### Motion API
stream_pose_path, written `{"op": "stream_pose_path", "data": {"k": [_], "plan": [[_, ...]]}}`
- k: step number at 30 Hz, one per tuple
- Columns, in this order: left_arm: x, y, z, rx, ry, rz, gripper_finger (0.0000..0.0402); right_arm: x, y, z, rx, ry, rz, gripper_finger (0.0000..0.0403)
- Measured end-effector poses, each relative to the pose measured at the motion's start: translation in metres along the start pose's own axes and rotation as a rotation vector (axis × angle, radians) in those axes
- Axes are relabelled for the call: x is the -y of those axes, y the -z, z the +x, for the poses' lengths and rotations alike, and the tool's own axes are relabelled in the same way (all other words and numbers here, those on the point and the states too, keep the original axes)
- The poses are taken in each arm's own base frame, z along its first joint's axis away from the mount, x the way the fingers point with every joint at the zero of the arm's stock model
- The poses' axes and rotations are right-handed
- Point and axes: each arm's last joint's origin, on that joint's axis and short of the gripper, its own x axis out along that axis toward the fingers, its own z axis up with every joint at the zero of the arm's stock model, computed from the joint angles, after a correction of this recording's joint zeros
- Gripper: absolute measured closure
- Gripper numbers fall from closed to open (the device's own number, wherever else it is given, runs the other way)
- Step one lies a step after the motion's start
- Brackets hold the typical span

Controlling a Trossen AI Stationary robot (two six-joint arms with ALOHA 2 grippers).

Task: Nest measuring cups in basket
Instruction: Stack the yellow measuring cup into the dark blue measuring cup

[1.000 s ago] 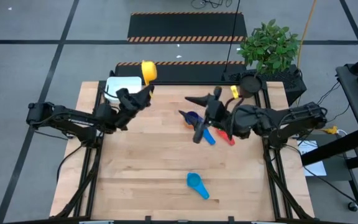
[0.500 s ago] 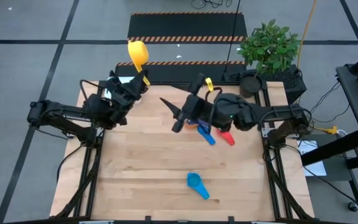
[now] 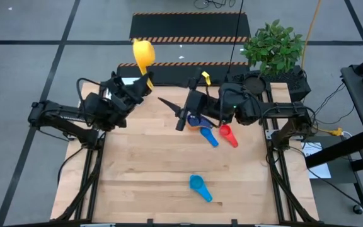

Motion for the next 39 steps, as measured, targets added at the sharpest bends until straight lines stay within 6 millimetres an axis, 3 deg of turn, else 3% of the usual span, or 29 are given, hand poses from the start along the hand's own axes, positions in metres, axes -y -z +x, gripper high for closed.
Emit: {"op": "stream_pose_path", "data": {"k": [6, 17, 39], "plan": [[0.004, 0.004, 0.009, -0.119, -0.035, 0.018, 0.0248, -0.003, 0.005, 0.003, -0.028, -0.014, -0.062, 0.0187], [0.002, 0.01, 0.013, -0.147, -0.039, 0.042, 0.0246, -0.008, 0.011, 0.009, -0.037, -0.018, -0.181, 0.0198], [0.0, 0.014, 0.014, -0.163, -0.02, 0.07, 0.0245, -0.009, 0.006, 0.007, -0.017, 0.026, -0.172, 0.0348]]}}
